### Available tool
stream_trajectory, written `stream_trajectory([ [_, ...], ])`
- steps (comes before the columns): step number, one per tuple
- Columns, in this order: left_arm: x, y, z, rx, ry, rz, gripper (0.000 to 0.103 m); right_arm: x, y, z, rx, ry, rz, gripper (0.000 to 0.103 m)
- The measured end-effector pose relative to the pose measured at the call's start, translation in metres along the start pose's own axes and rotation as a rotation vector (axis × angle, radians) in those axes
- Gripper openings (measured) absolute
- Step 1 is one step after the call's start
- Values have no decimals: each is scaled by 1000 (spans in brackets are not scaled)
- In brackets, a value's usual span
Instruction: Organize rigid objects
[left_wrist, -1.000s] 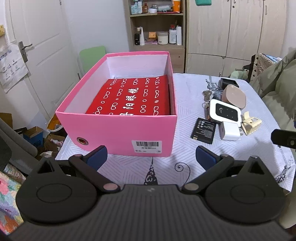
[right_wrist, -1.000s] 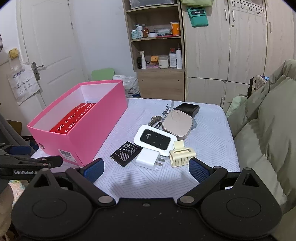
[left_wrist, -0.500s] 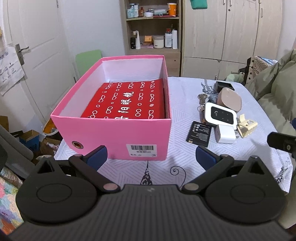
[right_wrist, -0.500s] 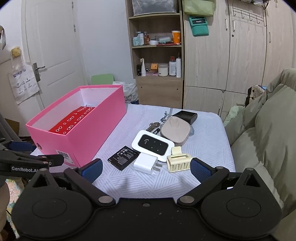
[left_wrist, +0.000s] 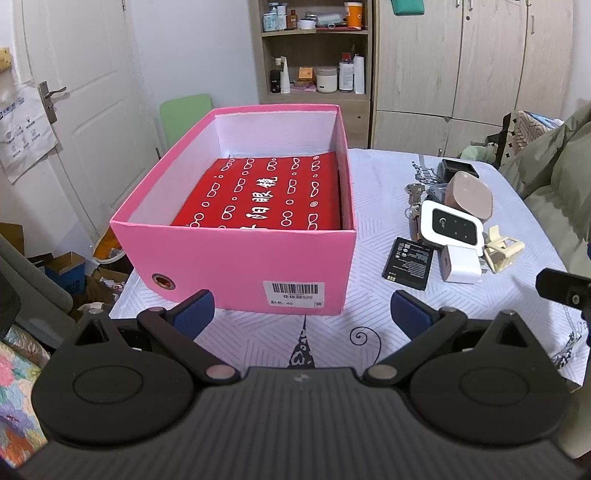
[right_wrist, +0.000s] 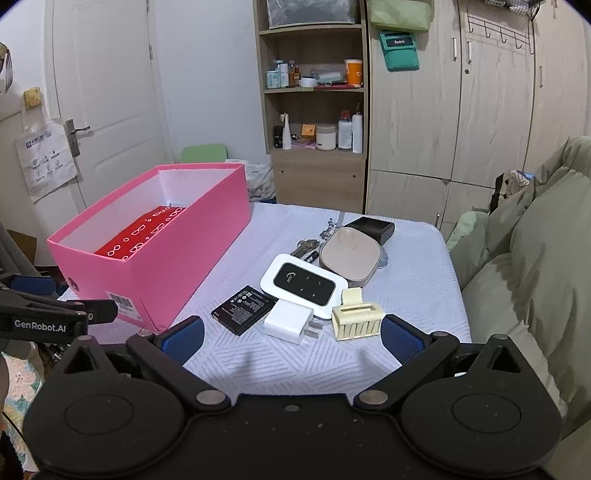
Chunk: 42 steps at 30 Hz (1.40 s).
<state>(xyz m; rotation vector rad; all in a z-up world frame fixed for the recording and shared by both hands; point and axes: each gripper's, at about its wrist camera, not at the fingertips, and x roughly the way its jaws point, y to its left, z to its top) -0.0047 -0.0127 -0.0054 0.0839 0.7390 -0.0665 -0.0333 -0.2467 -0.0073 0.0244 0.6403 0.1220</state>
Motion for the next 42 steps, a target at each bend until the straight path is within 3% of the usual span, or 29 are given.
stream_trajectory([
  [35,4,2,-1,7,-2,14,103,11,2,0,12,50,-10,103],
  [42,3,3,4,30,-3,-36,103,12,1,1,-16,32,3,103],
])
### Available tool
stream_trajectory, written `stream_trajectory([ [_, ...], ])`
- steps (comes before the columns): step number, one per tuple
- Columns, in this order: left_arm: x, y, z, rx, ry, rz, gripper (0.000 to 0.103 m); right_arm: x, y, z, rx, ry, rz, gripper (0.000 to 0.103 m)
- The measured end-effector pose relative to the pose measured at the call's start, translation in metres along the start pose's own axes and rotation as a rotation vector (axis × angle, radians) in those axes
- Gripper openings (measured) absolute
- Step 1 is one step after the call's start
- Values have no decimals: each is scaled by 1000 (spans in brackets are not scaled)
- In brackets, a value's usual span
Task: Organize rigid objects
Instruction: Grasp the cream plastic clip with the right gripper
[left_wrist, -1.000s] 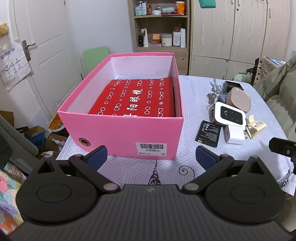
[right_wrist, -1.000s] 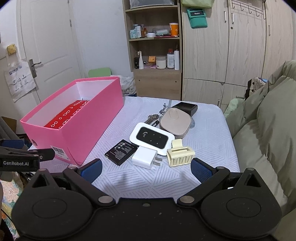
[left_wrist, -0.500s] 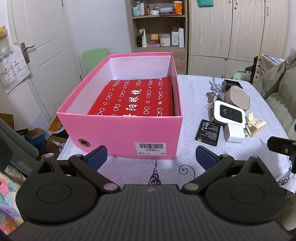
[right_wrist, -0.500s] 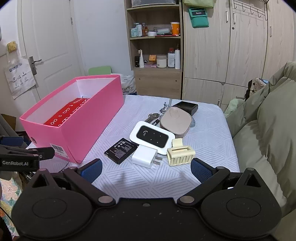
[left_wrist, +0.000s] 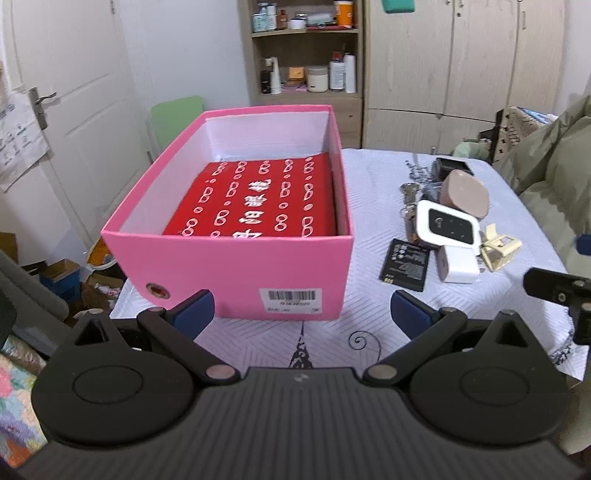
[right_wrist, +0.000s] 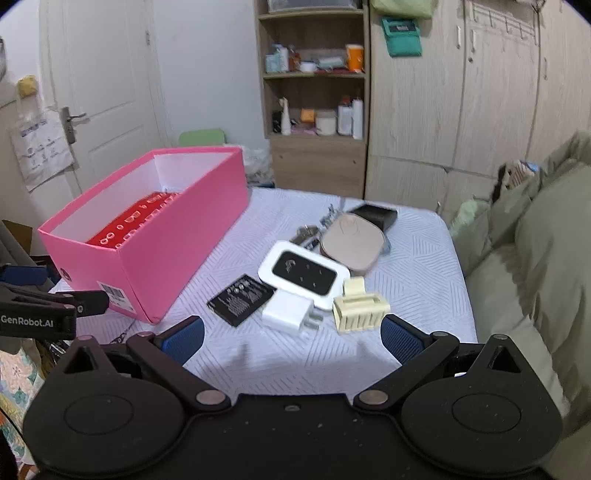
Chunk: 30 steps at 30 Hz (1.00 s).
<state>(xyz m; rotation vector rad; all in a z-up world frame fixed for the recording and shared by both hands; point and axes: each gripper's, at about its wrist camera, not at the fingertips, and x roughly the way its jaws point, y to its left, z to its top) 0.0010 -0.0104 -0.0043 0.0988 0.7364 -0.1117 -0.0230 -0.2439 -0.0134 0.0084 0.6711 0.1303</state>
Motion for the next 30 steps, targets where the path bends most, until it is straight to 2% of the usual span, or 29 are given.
stream_trajectory([
  [3,-6,2,5,38,-16,-54,103,0,-5,-1,-27,-67,57,103],
  [5,-9,3,9,115,-18,-96,103,3,-11,-2,-41,-128,94,103],
  [7,-11,1,11,193,-58,-22,103,10,-20,-4,-59,-185,99,103],
  [8,-11,1,11,232,-82,22,103,15,-25,-4,-61,-191,76,103],
  [10,-6,6,13,283,-82,54,103,25,-37,-3,-50,-180,17,103],
  [13,-1,18,25,305,-72,31,103,40,-56,-4,-35,-141,-16,103],
  [17,5,39,47,317,-33,-15,103,59,-69,-2,-45,-54,22,100],
  [22,23,59,73,312,68,-38,103,74,-69,-2,-89,4,63,95],
  [27,50,81,93,271,139,-2,100,91,-74,-1,-90,95,89,85],
  [30,59,94,103,255,152,0,100,100,-81,1,-48,125,86,85],
])
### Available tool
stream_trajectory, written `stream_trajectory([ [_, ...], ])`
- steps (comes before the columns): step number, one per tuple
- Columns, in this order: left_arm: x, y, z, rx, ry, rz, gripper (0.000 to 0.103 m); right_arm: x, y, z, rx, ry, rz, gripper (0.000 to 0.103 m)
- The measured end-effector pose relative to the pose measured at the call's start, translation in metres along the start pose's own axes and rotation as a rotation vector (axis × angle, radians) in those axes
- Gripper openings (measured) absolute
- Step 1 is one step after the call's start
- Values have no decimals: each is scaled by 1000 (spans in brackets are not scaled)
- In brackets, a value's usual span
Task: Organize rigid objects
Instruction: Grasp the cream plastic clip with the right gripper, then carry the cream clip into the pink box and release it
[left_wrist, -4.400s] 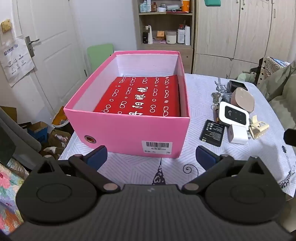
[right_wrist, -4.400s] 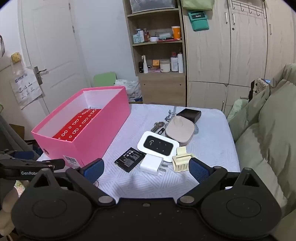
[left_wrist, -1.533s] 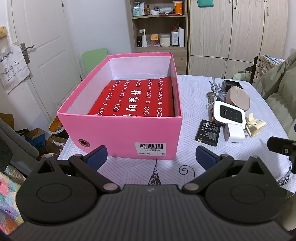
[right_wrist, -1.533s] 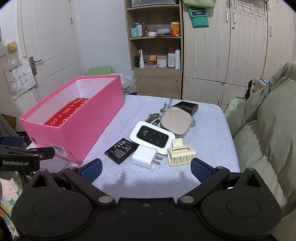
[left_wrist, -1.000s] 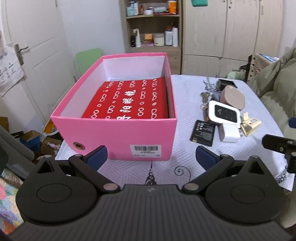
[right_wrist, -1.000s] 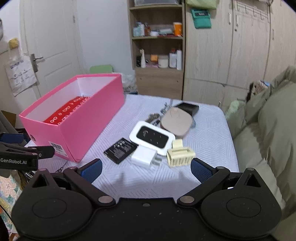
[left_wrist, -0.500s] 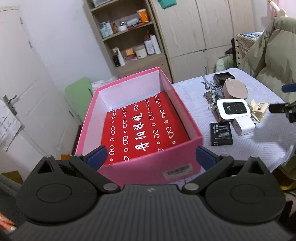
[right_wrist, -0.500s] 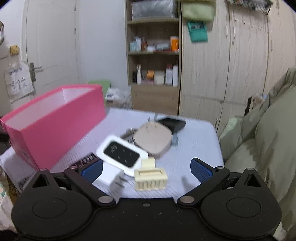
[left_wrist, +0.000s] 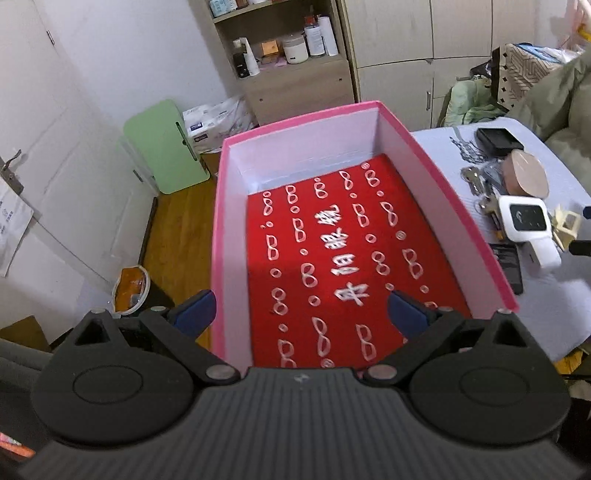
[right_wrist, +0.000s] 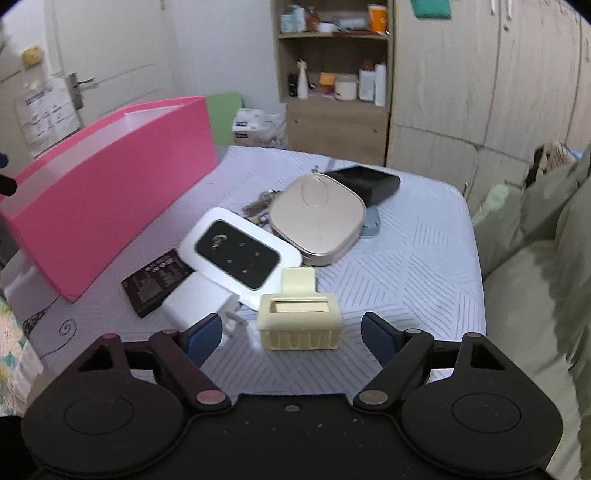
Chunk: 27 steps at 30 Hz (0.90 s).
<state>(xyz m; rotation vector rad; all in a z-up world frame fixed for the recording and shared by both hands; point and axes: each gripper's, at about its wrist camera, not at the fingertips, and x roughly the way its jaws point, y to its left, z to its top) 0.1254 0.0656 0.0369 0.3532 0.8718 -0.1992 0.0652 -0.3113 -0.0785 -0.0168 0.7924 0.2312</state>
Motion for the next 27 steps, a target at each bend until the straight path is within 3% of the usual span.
stream_trajectory([
  [6,16,34,9,-110,59,30,100,6,-5,5,19,9,2,86],
  [10,36,48,12,-117,102,42,98,11,-8,10,32,17,4,86],
  [12,48,51,13,-102,129,70,88,17,-7,10,13,36,0,80],
  [13,57,51,13,-89,153,84,84,19,-6,10,2,44,-3,62],
  [14,65,51,14,-80,175,85,74,22,-4,10,-16,61,-1,57],
  [15,72,51,15,-75,191,77,65,23,-2,9,-25,69,0,57],
  [19,94,56,16,-98,218,23,52,25,0,13,-53,73,-5,56],
  [21,104,62,14,-133,229,-3,28,22,-5,15,-15,75,0,56],
  [22,109,65,13,-151,239,-15,22,18,-9,17,10,65,0,56],
  [27,118,69,8,-170,218,-49,7,-4,-20,32,66,5,-24,56],
])
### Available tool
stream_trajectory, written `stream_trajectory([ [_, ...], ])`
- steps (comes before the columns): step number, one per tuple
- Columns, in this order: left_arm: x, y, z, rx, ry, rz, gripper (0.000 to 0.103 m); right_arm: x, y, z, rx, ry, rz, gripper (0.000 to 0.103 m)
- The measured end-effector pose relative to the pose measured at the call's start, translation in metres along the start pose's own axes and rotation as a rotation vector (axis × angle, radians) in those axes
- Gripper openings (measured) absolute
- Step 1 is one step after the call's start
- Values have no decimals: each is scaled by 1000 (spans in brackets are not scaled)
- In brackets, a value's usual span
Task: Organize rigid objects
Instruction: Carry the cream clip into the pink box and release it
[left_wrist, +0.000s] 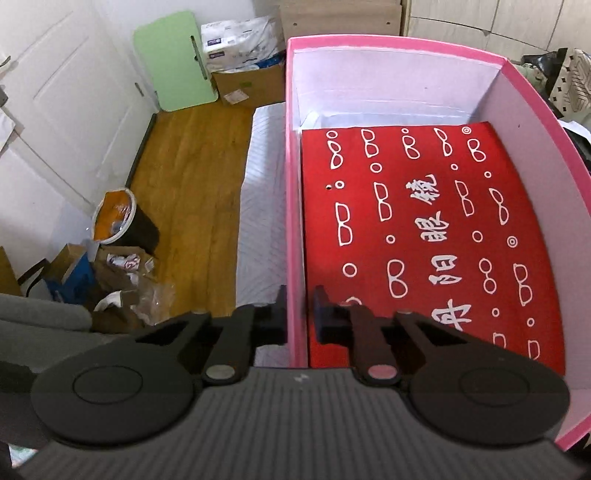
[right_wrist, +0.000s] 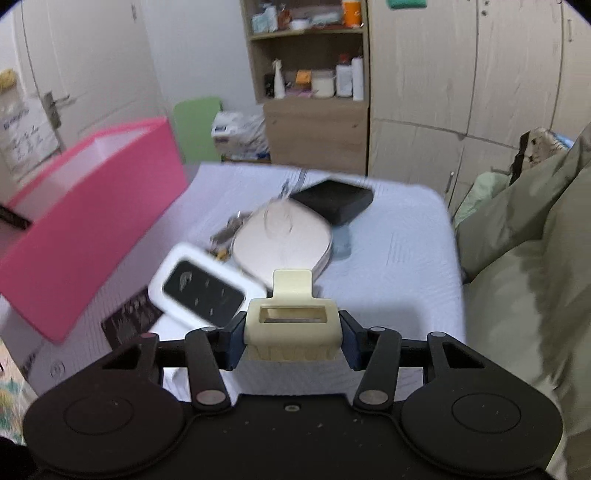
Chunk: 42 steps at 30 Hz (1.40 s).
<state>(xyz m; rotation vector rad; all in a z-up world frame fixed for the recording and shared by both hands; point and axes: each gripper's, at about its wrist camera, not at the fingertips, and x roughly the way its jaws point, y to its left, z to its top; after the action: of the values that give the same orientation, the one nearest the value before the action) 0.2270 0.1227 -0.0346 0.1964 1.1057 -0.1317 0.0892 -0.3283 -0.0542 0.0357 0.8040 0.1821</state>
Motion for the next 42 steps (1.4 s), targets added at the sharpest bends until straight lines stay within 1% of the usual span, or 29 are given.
stream_trajectory([
  [2,-1,-1,-1,9,-33,11,7,-5,2,11,2,-16,10,56],
  [6,1,2,2,-2,-6,-7,7,-12,21,46,-29,-44,76,56],
  [10,1,5,2,-10,-21,-18,7,-15,55,89,-114,-79,224,57],
  [12,0,7,2,-24,-34,-32,7,-11,76,105,-160,-79,296,57],
  [14,-1,9,1,-33,-49,-37,7,-3,99,121,-205,-64,366,57],
  [16,-1,9,0,-30,-51,-37,6,10,126,137,-250,-30,427,57],
  [18,-1,7,1,-27,-52,-33,6,26,153,150,-280,27,478,57],
  [20,-1,8,0,-27,-62,-32,6,42,175,161,-292,85,509,57],
  [23,-3,9,-1,-40,-74,-35,6,77,205,177,-306,165,507,57],
  [25,-3,8,-2,-41,-74,-34,6,101,220,188,-293,210,483,57],
  [29,-3,7,-1,-38,-74,-36,6,152,235,209,-230,331,460,57],
  [32,-4,5,-1,-24,-79,-29,6,186,245,215,-185,404,461,57],
  [35,-5,7,-3,-31,-90,-33,6,213,255,211,-161,449,448,57],
  [37,-6,8,-5,-40,-102,-34,6,224,260,207,-161,454,428,57],
  [39,-8,6,-6,-40,-116,-14,6,230,264,203,-175,461,412,57],
  [42,-9,3,-4,-39,-115,-15,6,237,267,193,-196,480,397,57],
])
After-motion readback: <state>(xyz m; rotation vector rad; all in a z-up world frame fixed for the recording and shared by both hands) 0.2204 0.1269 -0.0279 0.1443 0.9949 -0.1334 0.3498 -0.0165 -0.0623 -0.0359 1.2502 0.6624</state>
